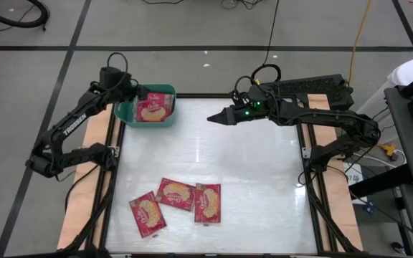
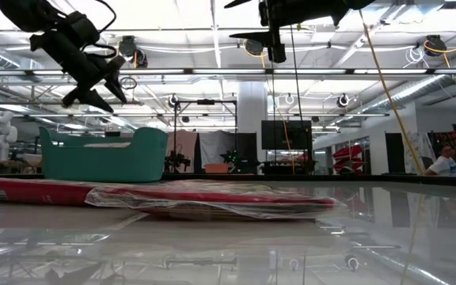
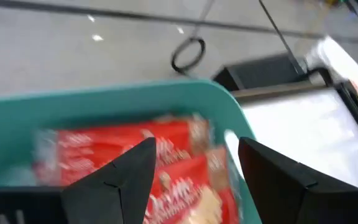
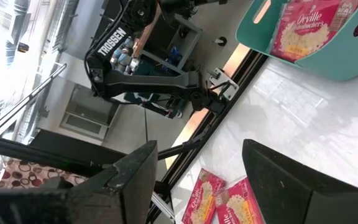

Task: Sort popcorn bags into baskets
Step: Put the red popcorn bag into the green bin

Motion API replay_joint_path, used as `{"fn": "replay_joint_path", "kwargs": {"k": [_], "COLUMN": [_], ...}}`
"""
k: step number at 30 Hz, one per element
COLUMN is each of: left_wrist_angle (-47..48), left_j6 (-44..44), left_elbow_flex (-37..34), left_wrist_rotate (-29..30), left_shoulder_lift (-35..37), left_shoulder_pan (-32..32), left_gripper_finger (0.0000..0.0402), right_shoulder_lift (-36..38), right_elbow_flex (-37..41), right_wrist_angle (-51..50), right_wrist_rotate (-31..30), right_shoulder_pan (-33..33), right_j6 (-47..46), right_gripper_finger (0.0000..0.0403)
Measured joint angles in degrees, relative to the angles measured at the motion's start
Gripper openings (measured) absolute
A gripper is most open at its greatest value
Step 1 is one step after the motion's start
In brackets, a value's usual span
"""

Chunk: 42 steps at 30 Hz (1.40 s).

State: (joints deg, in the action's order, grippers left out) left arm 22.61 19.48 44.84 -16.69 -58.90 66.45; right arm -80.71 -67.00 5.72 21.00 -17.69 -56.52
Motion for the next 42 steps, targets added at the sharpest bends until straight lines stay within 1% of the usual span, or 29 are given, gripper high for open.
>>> {"fn": "replay_joint_path", "kwargs": {"k": [2, 5, 8, 11, 14, 16, 22, 26, 29, 40, 42], "left_wrist_angle": [2.53, 9.60, 15.58, 17.65, 15.72, 13.70, 9.90, 4.65, 1.56, -6.01, -6.53], "left_j6": [-0.88, -3.20, -4.21, -3.97, -2.81, -0.69, 0.33, -0.03, -0.03, 0.17, 0.18], "left_elbow_flex": [0.00, 0.00, 0.00, -0.13, -1.55, -2.65, -3.08, -3.08, -3.08, -3.08, -3.08], "left_wrist_rotate": [-1.51, -1.43, 1.91, 6.71, 8.69, 8.81, 9.31, 10.36, 11.34, 14.06, 15.44], "left_shoulder_lift": [-0.02, -0.02, -0.02, -0.02, -0.61, -2.33, -9.19, -13.04, -14.49, -14.97, -14.99], "left_shoulder_pan": [-1.17, -4.01, -7.35, -10.11, -11.76, -12.28, -12.28, -12.28, -12.32, -11.75, -11.40], "left_gripper_finger": [0.0227, 0.0206, 0.0176, 0.0143, 0.0114, 0.0098, 0.0069, 0.0065, 0.0065, 0.0065, 0.0065], "right_shoulder_lift": [0.00, 0.00, 0.00, 0.00, 0.00, 0.00, 0.00, 0.00, 0.00, 0.02, 0.02], "right_elbow_flex": [0.00, 0.00, 0.00, 0.01, 0.02, 0.02, 0.02, 0.02, 0.02, 0.02, 0.02], "right_wrist_angle": [0.00, 0.00, 0.00, -0.02, -0.01, -0.02, -0.04, -0.03, -0.04, -0.45, -0.48], "right_wrist_rotate": [0.02, 0.02, 0.02, 0.04, 0.03, 0.04, 0.06, 0.12, 0.24, 0.17, 0.19], "right_shoulder_pan": [0.00, 0.00, 0.00, 0.00, 0.00, 0.00, 0.00, 0.07, 0.27, 0.55, 0.46], "right_j6": [-0.04, -0.13, -0.17, -0.07, -0.04, -0.02, -1.08, -1.26, -1.39, -1.34, -1.24], "right_gripper_finger": [0.0226, 0.0226, 0.0226, 0.0226, 0.0226, 0.0226, 0.0226, 0.0226, 0.0226, 0.0226, 0.0226]}}
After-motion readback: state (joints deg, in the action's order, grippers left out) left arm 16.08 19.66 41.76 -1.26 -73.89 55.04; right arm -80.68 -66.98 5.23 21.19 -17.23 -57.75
